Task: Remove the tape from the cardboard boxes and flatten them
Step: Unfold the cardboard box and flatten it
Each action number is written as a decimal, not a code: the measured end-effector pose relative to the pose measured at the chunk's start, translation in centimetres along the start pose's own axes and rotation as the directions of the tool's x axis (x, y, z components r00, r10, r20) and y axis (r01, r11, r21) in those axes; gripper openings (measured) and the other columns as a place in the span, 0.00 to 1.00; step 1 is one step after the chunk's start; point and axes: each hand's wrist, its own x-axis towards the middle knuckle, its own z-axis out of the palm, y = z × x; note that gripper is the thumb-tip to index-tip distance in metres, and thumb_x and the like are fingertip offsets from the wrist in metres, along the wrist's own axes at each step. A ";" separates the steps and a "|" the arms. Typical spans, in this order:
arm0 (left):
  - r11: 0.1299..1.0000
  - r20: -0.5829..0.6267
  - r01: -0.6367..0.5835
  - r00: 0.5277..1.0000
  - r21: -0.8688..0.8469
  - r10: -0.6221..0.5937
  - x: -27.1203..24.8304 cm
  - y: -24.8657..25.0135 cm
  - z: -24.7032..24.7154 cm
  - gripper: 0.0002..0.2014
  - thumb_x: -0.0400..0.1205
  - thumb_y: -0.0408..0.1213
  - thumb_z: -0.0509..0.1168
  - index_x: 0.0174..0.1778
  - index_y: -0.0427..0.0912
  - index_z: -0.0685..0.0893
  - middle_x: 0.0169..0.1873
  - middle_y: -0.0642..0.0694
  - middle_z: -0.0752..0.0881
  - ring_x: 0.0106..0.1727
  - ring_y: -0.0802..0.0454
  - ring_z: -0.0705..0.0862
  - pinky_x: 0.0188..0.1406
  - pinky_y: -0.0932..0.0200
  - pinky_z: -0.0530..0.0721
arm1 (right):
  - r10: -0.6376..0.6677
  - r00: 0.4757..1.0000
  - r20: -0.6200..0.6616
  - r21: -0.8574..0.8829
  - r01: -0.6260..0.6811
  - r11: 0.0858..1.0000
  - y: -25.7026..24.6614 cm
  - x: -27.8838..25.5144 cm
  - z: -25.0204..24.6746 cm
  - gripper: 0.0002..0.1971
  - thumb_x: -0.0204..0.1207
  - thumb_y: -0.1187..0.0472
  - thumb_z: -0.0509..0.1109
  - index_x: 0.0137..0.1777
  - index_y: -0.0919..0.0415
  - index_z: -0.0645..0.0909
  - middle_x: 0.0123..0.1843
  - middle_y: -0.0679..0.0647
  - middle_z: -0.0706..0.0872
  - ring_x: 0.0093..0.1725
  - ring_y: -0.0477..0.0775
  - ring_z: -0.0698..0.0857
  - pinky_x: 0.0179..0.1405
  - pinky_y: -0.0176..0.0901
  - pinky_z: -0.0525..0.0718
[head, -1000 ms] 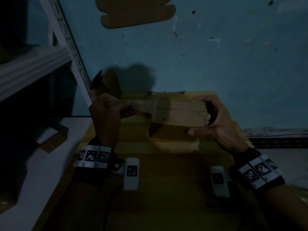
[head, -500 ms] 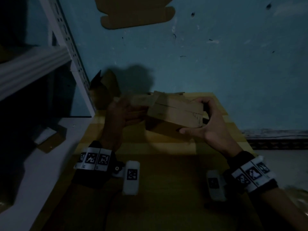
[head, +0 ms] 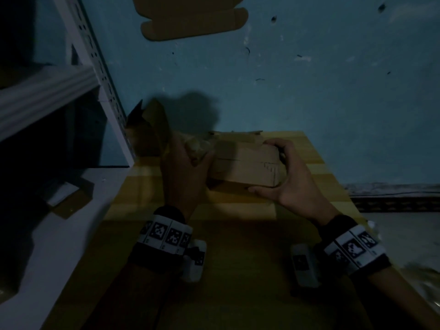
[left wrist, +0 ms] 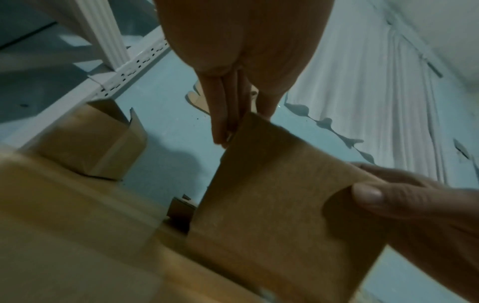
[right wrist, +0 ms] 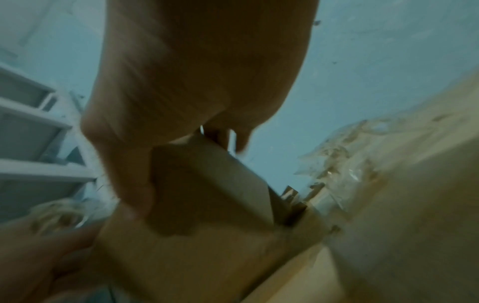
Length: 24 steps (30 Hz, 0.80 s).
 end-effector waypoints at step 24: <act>0.954 0.106 -0.114 0.983 -0.278 0.148 -1.1 0.3 1.8 0.17 0.77 0.34 0.74 0.36 0.51 0.70 0.31 0.62 0.77 0.33 0.64 0.74 0.35 0.63 0.77 | -0.228 0.969 -0.092 -0.457 0.162 0.875 0.1 0.4 0.4 0.47 0.50 0.43 0.89 0.70 0.60 0.77 0.65 0.53 0.82 0.62 0.53 0.74 0.52 0.46 0.73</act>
